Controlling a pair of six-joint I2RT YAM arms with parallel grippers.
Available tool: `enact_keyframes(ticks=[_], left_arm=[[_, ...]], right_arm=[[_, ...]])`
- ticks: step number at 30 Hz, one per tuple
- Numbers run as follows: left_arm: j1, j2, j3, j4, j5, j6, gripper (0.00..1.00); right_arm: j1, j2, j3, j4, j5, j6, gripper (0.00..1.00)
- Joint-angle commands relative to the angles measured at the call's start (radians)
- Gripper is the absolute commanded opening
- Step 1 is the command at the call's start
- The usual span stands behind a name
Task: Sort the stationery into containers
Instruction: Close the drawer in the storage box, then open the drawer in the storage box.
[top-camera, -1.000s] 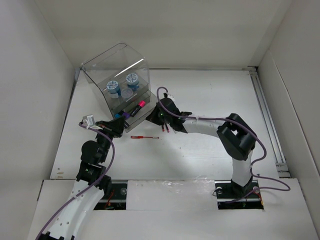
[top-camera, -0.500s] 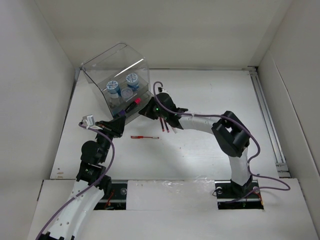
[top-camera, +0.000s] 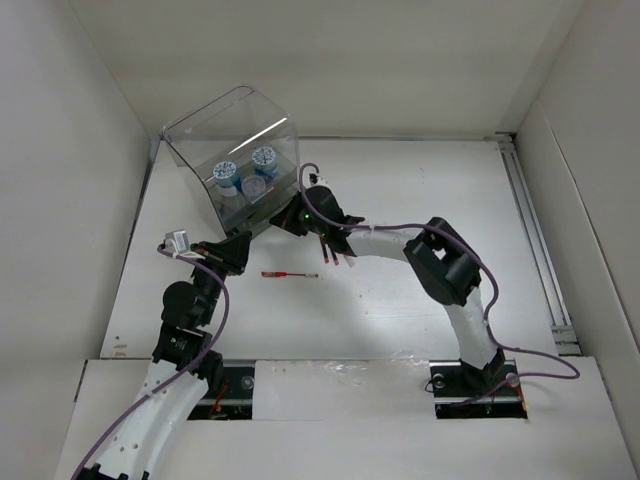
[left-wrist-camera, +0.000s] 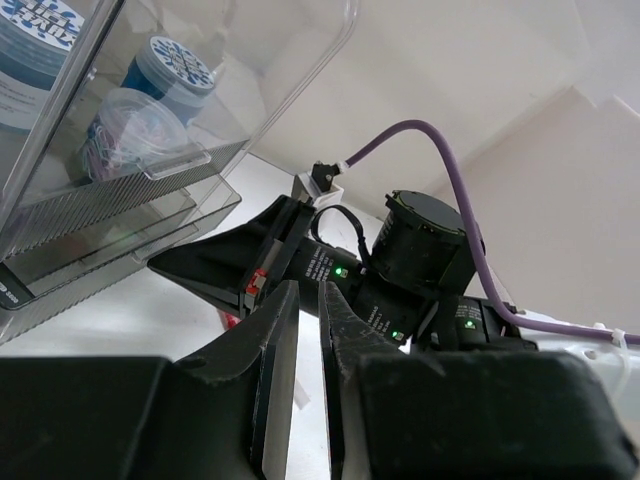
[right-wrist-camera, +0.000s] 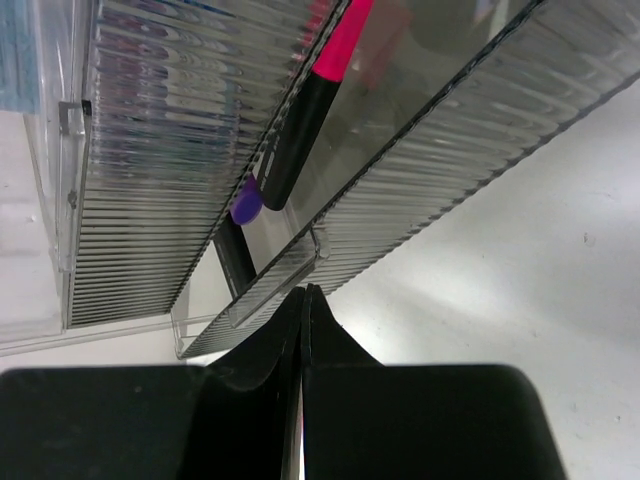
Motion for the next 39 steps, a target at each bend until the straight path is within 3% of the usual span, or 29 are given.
enact_keyframes(ticks=[1,11,24,26,27,28,31,39], left_arm=[[-0.005,-0.013,-0.004,0.046,-0.002,0.0,0.11],[-0.005,-0.003,-0.004,0.046,-0.011,0.0,0.11],[-0.005,0.006,-0.004,0.046,-0.011,0.0,0.11],[-0.005,0.006,-0.004,0.046,-0.011,0.0,0.11],[-0.005,0.006,-0.004,0.046,-0.011,0.0,0.11],[-0.005,0.006,-0.004,0.046,-0.011,0.0,0.11],[-0.005,0.006,-0.004,0.046,-0.011,0.0,0.11],[-0.005,0.024,-0.004,0.059,-0.002,0.0,0.11]], right_arm=[[-0.01,0.015,0.037,0.104,0.009,0.008,0.0],[-0.01,0.117,0.132,0.231,0.0,0.028,0.0],[-0.019,0.161,0.178,0.25,0.0,0.056,0.0],[-0.019,0.147,0.152,0.262,-0.023,0.056,0.07],[-0.019,0.109,0.094,0.291,-0.023,0.056,0.14],[-0.019,0.086,0.03,0.309,-0.013,0.056,0.29],[-0.019,0.017,-0.054,0.331,0.006,0.067,0.45],[-0.057,0.084,-0.051,0.354,-0.065,0.142,0.4]])
